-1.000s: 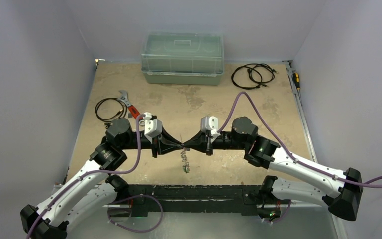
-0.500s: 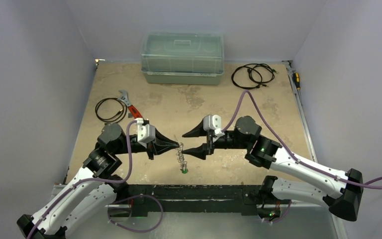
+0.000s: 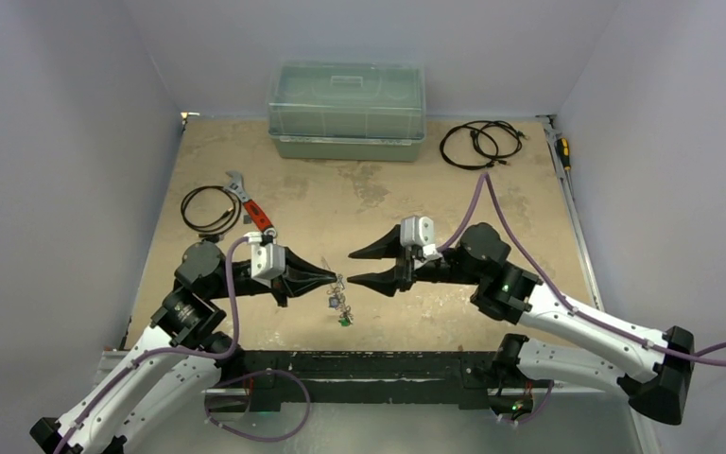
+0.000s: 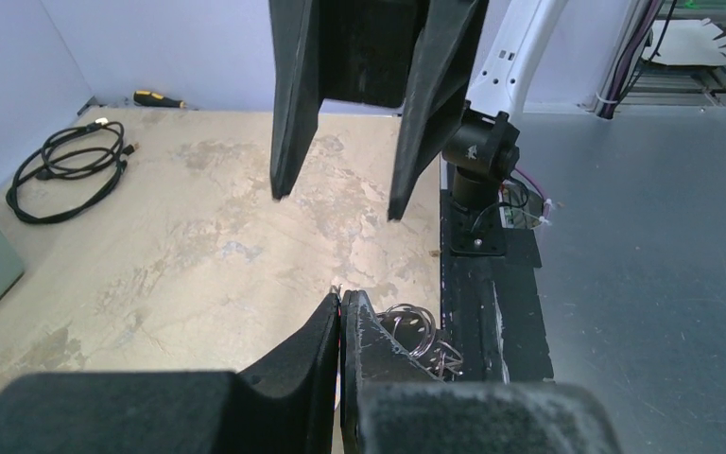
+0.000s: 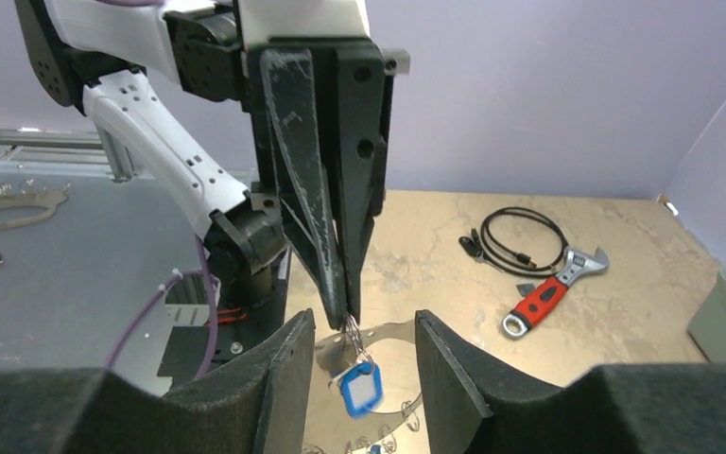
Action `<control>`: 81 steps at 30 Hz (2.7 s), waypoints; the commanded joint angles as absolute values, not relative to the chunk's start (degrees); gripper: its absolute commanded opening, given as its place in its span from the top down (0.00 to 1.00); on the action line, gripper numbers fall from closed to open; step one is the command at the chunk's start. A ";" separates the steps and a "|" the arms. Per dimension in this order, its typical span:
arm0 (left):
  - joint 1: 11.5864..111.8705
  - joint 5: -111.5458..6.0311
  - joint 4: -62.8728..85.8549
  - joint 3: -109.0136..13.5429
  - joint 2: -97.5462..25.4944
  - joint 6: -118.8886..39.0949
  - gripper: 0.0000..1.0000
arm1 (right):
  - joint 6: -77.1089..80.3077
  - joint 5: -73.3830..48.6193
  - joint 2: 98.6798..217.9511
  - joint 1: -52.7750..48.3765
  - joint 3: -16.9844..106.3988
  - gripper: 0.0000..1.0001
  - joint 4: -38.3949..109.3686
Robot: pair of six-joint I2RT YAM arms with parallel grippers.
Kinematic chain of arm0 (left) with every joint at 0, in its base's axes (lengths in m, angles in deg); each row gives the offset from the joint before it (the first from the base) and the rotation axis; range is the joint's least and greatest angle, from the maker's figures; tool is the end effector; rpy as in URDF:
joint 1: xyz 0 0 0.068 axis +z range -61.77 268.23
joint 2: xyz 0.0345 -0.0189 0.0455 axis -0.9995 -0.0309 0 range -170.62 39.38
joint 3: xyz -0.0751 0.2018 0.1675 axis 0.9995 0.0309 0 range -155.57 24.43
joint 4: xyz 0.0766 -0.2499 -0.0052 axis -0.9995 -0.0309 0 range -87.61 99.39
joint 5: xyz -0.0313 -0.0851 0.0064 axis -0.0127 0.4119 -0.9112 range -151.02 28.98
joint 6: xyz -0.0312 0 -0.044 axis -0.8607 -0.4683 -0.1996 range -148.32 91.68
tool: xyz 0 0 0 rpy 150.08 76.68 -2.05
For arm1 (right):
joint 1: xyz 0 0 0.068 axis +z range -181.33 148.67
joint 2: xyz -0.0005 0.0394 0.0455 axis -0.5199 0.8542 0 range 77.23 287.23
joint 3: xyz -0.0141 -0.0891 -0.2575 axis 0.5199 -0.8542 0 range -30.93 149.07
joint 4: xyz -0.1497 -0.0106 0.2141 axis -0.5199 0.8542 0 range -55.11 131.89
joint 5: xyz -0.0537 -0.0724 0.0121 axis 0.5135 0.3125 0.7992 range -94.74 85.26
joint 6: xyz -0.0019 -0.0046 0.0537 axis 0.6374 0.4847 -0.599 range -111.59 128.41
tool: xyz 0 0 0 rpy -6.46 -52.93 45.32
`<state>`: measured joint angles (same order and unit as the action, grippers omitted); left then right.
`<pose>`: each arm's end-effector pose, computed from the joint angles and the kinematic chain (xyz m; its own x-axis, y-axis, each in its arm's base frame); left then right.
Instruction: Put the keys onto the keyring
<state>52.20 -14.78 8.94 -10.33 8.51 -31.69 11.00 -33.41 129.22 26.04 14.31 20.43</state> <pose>0.0917 -0.0986 0.3314 -0.0097 -0.0432 -0.9990 0.9910 0.1330 -0.0154 0.1000 0.1879 0.3665 0.1172 0.1097 -0.9870 -0.9910 0.0777 -0.1091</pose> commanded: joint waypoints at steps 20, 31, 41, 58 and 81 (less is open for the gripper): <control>52.37 -14.68 13.24 -10.43 9.76 -31.14 1.00 | 12.27 -40.35 138.89 25.98 18.11 1.00 19.52; 52.34 -20.34 7.41 -12.64 9.41 -29.19 0.50 | 18.09 -31.88 139.17 26.06 24.85 1.00 32.59; 52.32 -23.24 -4.47 -24.33 5.46 -22.65 0.44 | 24.91 -20.23 141.13 26.30 39.03 1.00 54.57; 52.32 -21.13 -4.67 -29.73 -5.16 -25.77 0.56 | 25.90 -9.70 142.80 31.59 42.98 1.00 59.63; 49.85 -23.29 -4.99 -28.27 -11.86 -24.63 0.86 | 26.16 -7.69 143.11 31.96 42.29 1.00 59.10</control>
<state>50.27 -21.67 -6.19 -27.64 -11.75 -25.64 25.45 -8.10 143.67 31.65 39.88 61.52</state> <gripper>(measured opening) 0.193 0.004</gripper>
